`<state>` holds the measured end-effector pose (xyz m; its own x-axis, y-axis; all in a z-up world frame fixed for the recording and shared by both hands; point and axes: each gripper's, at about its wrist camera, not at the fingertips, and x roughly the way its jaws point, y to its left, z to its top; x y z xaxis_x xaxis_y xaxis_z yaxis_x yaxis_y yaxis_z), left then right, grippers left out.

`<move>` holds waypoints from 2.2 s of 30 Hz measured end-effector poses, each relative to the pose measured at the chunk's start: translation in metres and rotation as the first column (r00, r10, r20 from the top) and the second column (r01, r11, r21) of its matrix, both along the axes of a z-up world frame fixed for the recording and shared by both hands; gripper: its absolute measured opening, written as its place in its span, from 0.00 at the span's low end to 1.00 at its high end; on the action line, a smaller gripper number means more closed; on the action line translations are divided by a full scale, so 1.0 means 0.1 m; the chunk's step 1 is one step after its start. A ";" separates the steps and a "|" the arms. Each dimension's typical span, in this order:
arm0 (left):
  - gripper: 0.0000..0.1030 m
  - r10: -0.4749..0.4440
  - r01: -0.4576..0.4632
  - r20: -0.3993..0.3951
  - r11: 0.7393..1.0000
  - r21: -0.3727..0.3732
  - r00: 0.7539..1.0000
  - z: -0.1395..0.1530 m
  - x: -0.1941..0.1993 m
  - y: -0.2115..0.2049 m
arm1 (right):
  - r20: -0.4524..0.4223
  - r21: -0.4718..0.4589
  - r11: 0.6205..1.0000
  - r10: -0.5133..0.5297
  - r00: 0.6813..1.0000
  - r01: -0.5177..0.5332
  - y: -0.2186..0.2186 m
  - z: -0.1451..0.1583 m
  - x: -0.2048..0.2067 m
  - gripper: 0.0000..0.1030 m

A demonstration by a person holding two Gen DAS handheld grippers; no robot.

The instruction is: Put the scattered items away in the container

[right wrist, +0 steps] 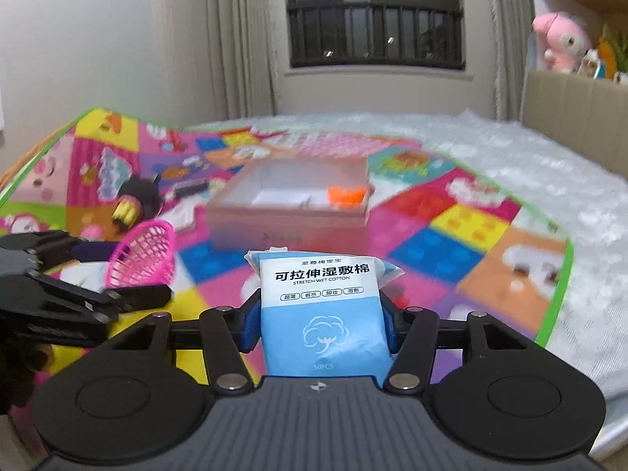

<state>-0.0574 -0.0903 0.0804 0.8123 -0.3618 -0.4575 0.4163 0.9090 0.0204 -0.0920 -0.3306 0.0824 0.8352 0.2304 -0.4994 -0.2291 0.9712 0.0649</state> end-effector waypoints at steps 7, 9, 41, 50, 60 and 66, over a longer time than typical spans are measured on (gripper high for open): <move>0.85 0.046 -0.039 0.089 0.996 -0.081 0.995 0.47 1.01 -0.13 | 0.136 0.103 0.995 -0.008 0.991 -0.006 0.03 0.66 0.77 0.54; 0.85 0.055 -0.046 0.070 0.990 -0.130 0.996 0.52 1.40 -0.20 | 0.113 0.224 0.975 -0.019 0.993 -0.007 -0.01 0.80 1.17 0.54; 1.00 0.357 -0.411 -0.213 0.845 -0.342 0.910 -0.45 0.57 1.68 | -0.107 -0.072 0.984 0.156 0.982 -0.164 1.81 0.23 1.93 0.42; 1.00 0.436 -0.468 -0.172 0.818 -0.333 0.883 -0.35 0.44 2.00 | -0.274 -0.080 0.977 0.169 0.947 -0.198 2.84 0.07 2.59 0.43; 1.00 0.491 -0.546 -0.241 0.731 -0.409 0.837 -0.43 0.49 2.48 | -0.302 -0.018 0.999 0.035 0.953 -0.043 3.47 -0.27 3.70 0.51; 1.00 0.391 -0.455 -0.251 0.839 -0.299 0.886 -0.52 0.57 2.28 | -0.344 -0.199 0.970 0.066 0.937 -0.141 3.69 -0.55 3.88 0.34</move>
<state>-0.0004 0.1374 0.0287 0.8414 -0.1593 -0.5165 -0.0429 0.9329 -0.3575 0.2962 0.0386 0.0278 0.5896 0.1613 -0.7915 -0.3311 0.9420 -0.0547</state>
